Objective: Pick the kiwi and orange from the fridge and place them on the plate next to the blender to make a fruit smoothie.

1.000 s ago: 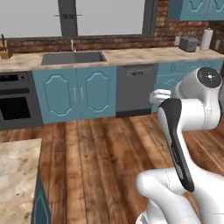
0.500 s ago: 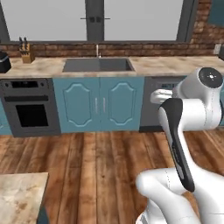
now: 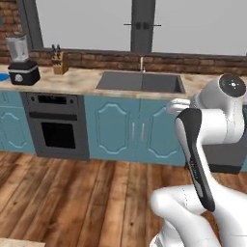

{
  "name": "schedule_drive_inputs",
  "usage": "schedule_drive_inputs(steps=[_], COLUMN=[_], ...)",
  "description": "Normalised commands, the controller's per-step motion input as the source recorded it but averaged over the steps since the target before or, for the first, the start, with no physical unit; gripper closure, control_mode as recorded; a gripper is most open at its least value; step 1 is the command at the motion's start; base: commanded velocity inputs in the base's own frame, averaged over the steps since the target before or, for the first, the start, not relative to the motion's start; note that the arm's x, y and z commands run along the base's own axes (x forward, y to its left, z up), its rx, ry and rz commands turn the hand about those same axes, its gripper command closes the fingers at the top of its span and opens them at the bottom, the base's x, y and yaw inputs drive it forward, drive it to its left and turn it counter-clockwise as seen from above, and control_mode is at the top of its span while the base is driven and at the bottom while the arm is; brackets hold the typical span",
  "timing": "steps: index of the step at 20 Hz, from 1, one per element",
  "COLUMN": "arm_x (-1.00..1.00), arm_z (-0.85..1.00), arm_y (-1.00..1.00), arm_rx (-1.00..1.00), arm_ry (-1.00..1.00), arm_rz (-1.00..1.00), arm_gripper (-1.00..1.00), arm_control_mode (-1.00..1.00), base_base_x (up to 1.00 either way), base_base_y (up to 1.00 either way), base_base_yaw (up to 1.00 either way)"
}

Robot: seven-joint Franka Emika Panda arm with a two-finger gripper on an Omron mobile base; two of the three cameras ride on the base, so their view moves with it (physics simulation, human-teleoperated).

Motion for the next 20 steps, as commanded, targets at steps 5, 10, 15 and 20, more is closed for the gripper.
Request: schedule_drive_inputs(steps=[5,10,15,20], arm_x=[0.0,0.0,0.0,0.0], arm_z=[0.0,0.0,0.0,0.0], arm_y=[0.0,0.0,0.0,0.0], arm_rx=[0.0,0.0,0.0,0.0], arm_ry=[0.0,0.0,0.0,0.0], arm_rz=[0.0,0.0,0.0,0.0], arm_gripper=[1.0,1.0,1.0,1.0], arm_control_mode=[1.0,1.0,1.0,1.0], base_base_x=[1.0,1.0,1.0,1.0], base_base_y=[0.18,0.67,0.96,1.0], base_base_yaw=[0.33,0.19,0.11,0.04])
